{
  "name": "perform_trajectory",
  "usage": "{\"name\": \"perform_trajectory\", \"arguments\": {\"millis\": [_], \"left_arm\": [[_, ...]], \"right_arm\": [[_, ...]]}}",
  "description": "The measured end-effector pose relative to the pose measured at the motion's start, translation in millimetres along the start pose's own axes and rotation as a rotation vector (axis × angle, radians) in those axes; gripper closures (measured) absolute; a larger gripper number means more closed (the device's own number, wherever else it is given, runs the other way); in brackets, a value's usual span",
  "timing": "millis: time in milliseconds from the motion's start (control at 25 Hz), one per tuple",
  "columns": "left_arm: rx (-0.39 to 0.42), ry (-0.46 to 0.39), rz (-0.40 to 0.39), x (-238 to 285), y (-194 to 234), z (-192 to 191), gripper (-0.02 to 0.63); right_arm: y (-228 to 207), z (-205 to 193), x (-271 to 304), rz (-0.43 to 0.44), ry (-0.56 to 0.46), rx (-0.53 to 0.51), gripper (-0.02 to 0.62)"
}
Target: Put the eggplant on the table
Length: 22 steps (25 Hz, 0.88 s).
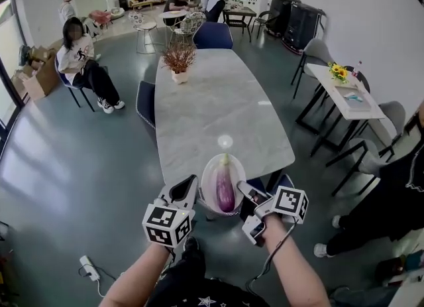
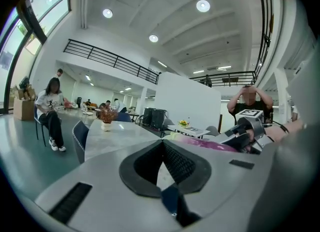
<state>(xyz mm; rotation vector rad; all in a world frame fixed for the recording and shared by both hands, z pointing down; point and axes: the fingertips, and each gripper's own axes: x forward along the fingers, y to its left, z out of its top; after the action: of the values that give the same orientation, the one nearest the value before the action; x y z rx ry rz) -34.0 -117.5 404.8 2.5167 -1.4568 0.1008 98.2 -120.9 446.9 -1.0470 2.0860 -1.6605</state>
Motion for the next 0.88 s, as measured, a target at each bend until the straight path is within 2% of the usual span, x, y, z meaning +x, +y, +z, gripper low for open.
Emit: {"name": "perform_trajectory", "arguments": {"millis": [280, 520, 880], "left_arm": [[0.016, -0.003, -0.063, 65.4, 42.5, 26.3, 0.6], [0.002, 0.013, -0.099, 111.2, 90.3, 40.8, 0.6], [-0.006, 0.037, -0.129, 151.6, 110.3, 36.3, 0.6]], "right_arm": [[2.7, 46.3, 54.7, -0.006, -0.053, 0.006, 0.566], [5.3, 79.2, 98.6, -0.051, -0.096, 0.003, 0.566], [-14.9, 114.8, 121.6, -0.077, -0.139, 0.022, 0.566]]}}
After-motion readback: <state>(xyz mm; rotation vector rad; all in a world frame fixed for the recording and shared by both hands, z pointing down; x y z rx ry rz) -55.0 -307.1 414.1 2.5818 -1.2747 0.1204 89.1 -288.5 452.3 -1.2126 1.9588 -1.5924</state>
